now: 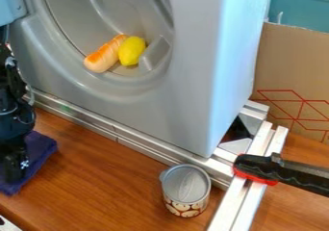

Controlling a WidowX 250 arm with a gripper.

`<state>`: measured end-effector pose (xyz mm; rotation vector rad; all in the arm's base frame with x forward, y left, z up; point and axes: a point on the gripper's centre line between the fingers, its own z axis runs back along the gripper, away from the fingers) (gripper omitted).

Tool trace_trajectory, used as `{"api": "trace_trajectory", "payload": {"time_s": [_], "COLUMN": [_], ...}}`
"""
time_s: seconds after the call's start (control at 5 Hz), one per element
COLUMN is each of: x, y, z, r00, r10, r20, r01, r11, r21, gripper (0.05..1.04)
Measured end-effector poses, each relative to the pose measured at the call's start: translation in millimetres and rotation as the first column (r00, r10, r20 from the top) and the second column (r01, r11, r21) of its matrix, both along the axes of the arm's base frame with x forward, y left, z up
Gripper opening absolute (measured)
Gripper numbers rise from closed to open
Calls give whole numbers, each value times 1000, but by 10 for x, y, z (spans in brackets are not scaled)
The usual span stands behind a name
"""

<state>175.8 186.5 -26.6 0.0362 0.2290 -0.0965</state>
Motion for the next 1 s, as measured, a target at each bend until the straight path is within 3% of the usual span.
{"api": "trace_trajectory", "payload": {"time_s": [0.2, 0.4, 0.6, 0.8, 1.0], "x": [44, 112, 420, 767, 808], "y": [-11, -12, 59, 126, 81], "z": [-18, -23, -7, -24, -36], "r00": [1000, 1000, 998, 996, 996], "r10": [1, -8, -23, -46, -63], "r20": [-9, -5, 60, 76, 71], "r01": [-1, 8, 20, 45, 61], "r11": [999, 999, 998, 999, 998], "r21": [45, 54, 56, 24, 21], "gripper": [1000, 1000, 1000, 1000, 1000]}}
